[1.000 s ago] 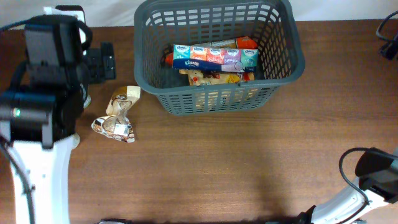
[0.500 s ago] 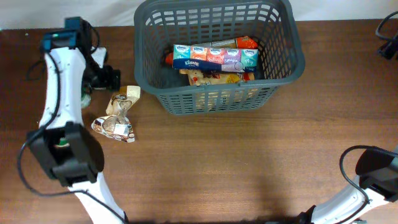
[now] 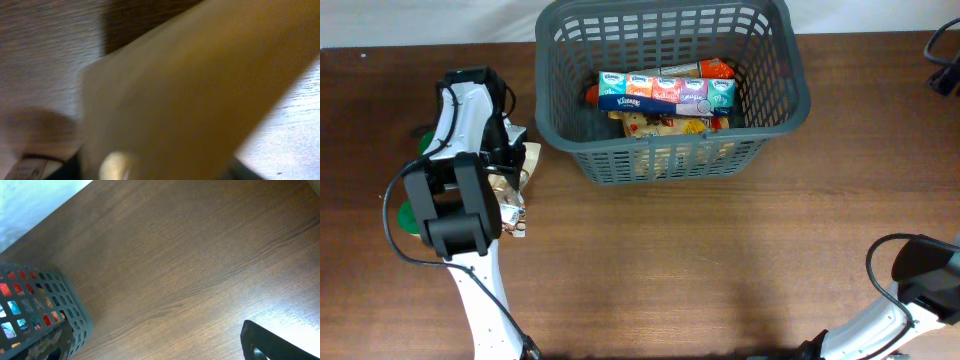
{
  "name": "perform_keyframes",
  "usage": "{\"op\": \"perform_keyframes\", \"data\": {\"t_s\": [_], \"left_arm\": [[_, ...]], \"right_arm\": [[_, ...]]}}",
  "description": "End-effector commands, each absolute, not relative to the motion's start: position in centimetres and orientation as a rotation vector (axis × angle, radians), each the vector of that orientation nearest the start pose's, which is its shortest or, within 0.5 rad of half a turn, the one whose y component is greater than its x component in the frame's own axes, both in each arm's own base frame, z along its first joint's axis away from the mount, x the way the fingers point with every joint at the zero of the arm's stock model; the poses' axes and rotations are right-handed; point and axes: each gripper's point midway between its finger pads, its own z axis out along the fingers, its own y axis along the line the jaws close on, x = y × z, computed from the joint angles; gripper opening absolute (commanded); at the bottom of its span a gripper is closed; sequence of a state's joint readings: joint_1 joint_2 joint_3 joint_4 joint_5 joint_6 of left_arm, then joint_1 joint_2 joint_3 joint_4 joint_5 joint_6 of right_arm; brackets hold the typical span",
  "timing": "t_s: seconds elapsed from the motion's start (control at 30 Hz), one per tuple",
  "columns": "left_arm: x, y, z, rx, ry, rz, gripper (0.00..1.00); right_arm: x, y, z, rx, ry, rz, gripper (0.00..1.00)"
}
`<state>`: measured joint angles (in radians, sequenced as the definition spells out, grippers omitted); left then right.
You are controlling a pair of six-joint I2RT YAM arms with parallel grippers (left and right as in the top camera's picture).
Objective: Pack container
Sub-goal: 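Grasp the crumpled snack wrapper with the left gripper, then drop the snack wrapper into the basket with the left gripper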
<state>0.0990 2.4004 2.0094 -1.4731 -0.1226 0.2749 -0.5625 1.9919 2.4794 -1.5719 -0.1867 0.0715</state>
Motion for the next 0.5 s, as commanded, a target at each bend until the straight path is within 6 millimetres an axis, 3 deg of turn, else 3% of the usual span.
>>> {"op": "perform_keyframes", "data": {"t_s": [0.0,0.1,0.2,0.3,0.33,0.4,0.47], "left_arm": [[38.8,5.4,0.2,0.368,3.456,0.049,0.05],[38.0,4.9,1.2,0.396,3.494,0.041,0.02],[39.5,5.2,4.9,0.355,3.452,0.114,0.02],[44.5,6.5,12.5,0.144,3.181,0.256,0.02],[46.3,6.6,16.5,0.12,3.036,0.272,0.02],[48.1,6.6,21.7,0.093,2.84,0.289,0.02],[49.4,6.4,29.1,0.068,2.58,0.306,0.02]], "right_arm": [[38.2,-20.0,31.0,0.752,2.506,0.098,0.99],[38.2,-20.0,31.0,0.753,2.506,0.098,0.99],[38.2,-20.0,31.0,0.752,2.506,0.098,0.99],[38.2,-20.0,31.0,0.753,2.506,0.098,0.99],[38.2,-20.0,31.0,0.752,2.506,0.098,0.99],[38.2,-20.0,31.0,0.753,2.506,0.098,0.99],[38.2,-20.0,31.0,0.752,2.506,0.098,0.99]]}}
